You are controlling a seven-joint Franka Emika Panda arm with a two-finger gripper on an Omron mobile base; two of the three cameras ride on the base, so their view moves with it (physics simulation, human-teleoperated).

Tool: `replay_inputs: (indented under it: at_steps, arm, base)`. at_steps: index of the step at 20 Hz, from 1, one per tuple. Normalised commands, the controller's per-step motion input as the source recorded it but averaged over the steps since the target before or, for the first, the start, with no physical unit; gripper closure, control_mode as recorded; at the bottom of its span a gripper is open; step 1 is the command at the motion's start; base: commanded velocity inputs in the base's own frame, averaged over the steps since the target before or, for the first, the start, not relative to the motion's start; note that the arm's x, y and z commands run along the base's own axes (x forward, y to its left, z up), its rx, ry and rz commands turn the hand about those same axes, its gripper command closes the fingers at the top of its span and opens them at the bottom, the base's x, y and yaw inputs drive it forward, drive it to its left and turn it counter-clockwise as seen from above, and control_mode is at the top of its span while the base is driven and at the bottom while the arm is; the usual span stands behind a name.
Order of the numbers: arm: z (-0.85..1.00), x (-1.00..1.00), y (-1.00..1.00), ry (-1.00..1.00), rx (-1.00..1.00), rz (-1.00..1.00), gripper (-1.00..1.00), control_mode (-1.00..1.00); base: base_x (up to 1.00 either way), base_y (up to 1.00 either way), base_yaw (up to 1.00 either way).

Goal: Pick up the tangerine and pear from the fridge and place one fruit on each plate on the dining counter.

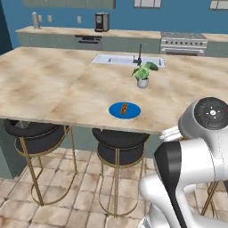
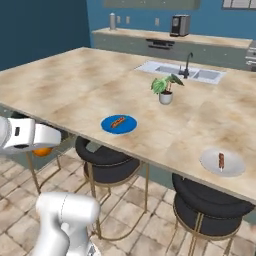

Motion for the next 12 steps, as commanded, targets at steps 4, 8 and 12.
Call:
replay_inputs:
  at_steps: [4,8,12]
  arm:
    - [0.00,0.00,0.00,0.00,0.00,0.00,1.00,1.00]
    - [0.00,0.00,0.00,0.00,0.00,0.00,1.00,1.00]
    - [0.00,0.00,0.00,0.00,0.00,0.00,1.00,1.00]
  base:
    - [0.83,0.64,-0.45]
    - [0.86,0.50,-0.43]
    - [0.96,0.20,-0.37]
